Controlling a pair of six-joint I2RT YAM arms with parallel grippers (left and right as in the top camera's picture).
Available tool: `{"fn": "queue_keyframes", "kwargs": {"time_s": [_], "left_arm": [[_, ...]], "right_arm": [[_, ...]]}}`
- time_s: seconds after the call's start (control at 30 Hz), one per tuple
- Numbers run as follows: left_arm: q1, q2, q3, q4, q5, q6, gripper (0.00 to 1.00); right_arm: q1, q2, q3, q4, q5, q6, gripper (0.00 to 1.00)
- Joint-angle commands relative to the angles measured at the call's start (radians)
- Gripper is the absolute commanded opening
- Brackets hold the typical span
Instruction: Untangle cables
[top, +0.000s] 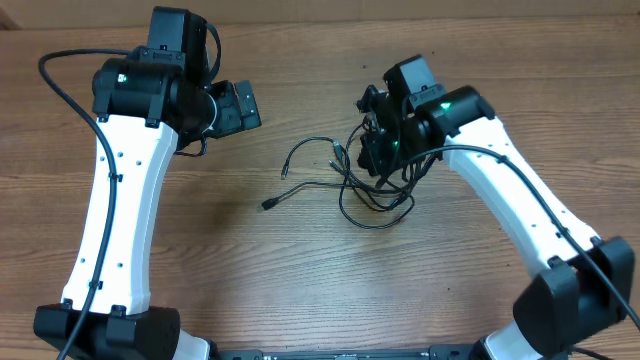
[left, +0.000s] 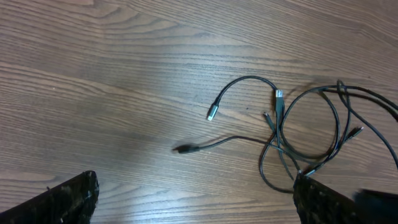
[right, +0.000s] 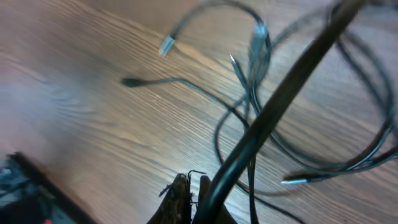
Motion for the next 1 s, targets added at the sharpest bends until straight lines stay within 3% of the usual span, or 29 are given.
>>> {"fn": "queue_keyframes", "kwargs": {"time_s": [0.0,0.47,0.97], "left_arm": [[0.002,0.005,0.002,0.000,-0.006,0.008,1.00],[0.002,0.005,0.002,0.000,-0.006,0.008,1.00],[0.002,0.005,0.002,0.000,-0.006,0.008,0.99]], "right_arm": [[0.004,-0.122,0.130,-0.015,-0.077,0.011,0.04],[0.004,-0.296,0.517,0.105,-0.100,0.022,0.04],[0.004,-0.396,0.542,0.459,0.098,0.021,0.04]]}}
